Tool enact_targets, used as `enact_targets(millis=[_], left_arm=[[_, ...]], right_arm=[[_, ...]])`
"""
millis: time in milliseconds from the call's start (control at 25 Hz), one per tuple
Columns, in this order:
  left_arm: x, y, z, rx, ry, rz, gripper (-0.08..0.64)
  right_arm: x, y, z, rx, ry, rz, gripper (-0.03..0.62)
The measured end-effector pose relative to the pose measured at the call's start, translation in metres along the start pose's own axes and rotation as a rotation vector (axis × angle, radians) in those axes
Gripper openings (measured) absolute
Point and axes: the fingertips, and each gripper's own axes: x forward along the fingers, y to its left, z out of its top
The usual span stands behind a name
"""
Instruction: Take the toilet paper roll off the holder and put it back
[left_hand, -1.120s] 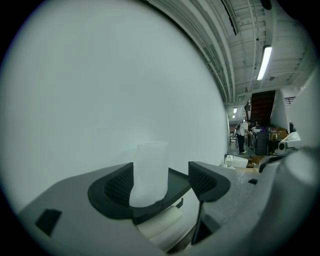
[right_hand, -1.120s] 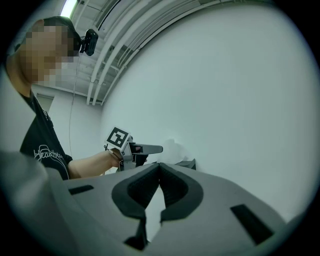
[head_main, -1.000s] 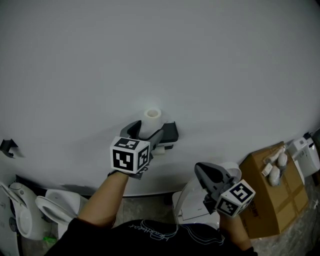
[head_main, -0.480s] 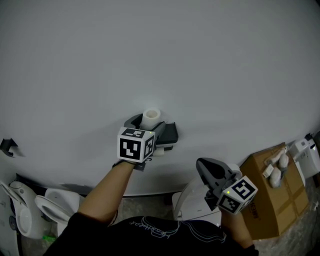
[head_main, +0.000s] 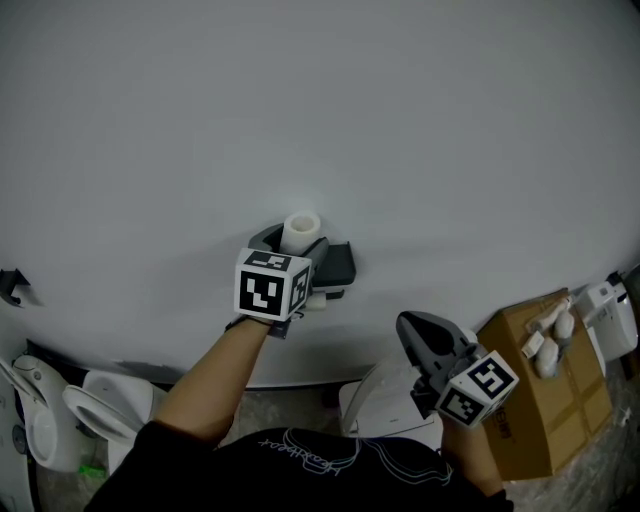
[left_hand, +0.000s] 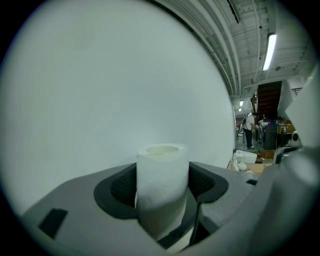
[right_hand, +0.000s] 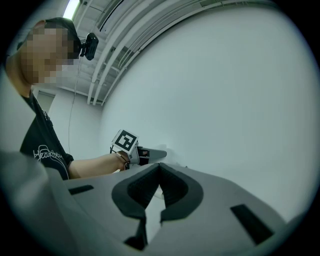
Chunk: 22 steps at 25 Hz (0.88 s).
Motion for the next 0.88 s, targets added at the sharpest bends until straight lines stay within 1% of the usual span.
enact_targets(millis=[320, 600, 880], left_arm=[[-0.001, -0.001, 0.0, 0.001, 0.012, -0.003, 0.29], [-0.005, -0.003, 0.001, -0.015, 0.017, -0.019, 0.287], [-0.014, -0.002, 0.01, -0.025, -0.014, -0.037, 0.287]], right_arm=[[0.003, 0.0, -0.002, 0.0, -0.003, 0.002, 0.005], [0.003, 0.001, -0.003, 0.001, -0.001, 0.001, 0.005], [0.008, 0.005, -0.008, 0.009, 0.01, -0.001, 0.005]])
